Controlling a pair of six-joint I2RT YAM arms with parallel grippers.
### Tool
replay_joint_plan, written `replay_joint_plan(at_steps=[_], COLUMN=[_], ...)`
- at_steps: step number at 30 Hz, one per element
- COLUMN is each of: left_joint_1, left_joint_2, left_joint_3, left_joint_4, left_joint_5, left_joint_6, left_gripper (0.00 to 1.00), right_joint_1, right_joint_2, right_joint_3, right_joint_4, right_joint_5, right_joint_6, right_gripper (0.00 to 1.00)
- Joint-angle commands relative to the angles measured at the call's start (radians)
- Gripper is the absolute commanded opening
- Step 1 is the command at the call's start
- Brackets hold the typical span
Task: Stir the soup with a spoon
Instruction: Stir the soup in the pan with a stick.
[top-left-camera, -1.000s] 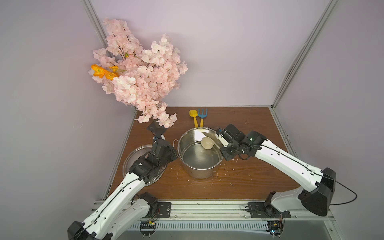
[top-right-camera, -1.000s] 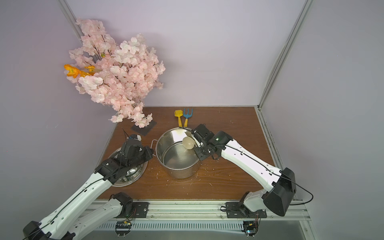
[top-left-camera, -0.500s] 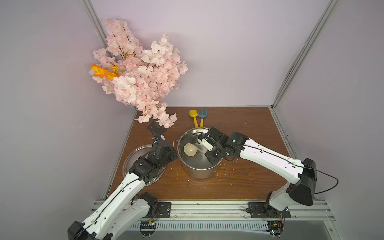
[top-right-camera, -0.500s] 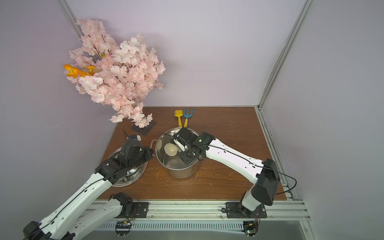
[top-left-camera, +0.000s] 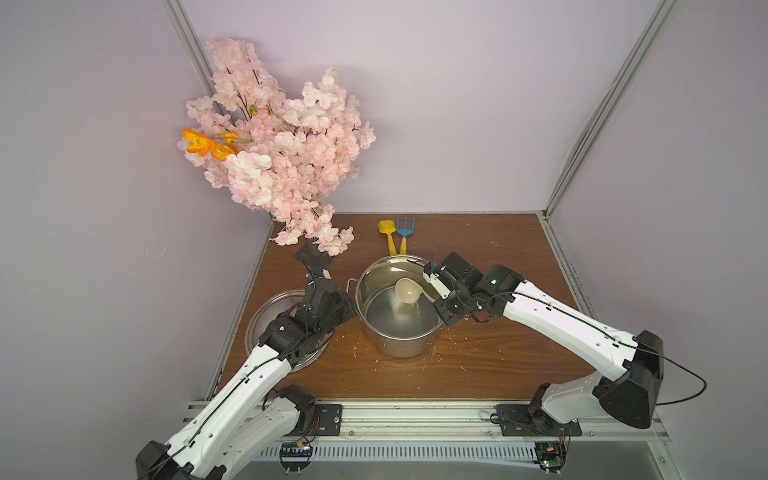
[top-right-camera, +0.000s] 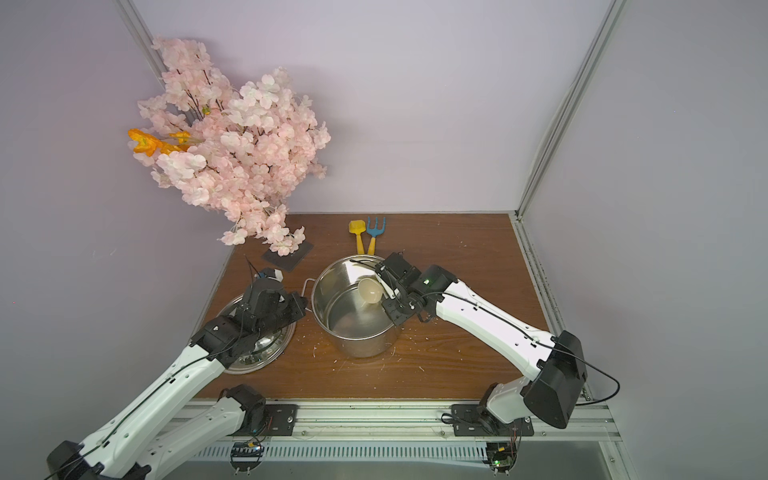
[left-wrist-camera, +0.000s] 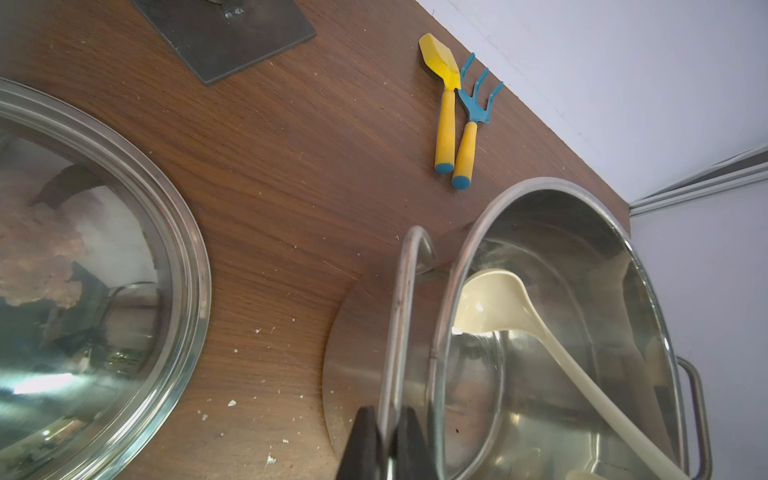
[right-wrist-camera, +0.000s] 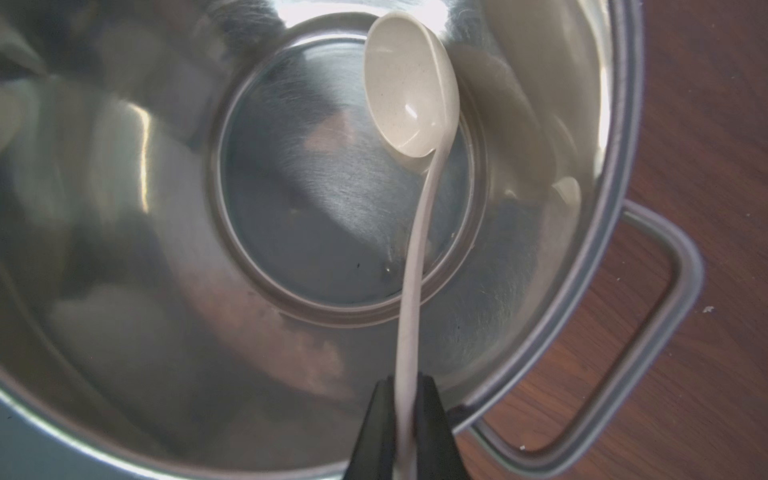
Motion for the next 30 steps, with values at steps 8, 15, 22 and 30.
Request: replay_joint_plan(at_steps=[8,15,22,30], left_joint_1=[0.009,0.009,0.010,0.009], left_joint_2=[0.021,0.033,0.036,0.055], left_joint_3=[-0.008,0.006,0.024,0.040], left_joint_4=[-0.053,-0.054,-0.055,-0.054], left_joint_5=[-0.001,-0.003,-0.002,-0.002], left_joint_6=[0.030,0.042,0.051,0.054], left_gripper=[0.00,0.00,0.00,0.00], right_joint_1=[0.053,0.137,0.129,0.024], right_joint_2=[0.143,0.122,-0.003,-0.004], right_joint_3=[0.170,0.171,0.023,0.034], right_joint_4=[0.008,-0.009,-0.068,-0.072], right_joint_5=[-0.098,-0.079,0.037,0.102], right_joint_6=[-0.029,0.002,0.030,-0.001], right_gripper=[0.00,0.00,0.00,0.00])
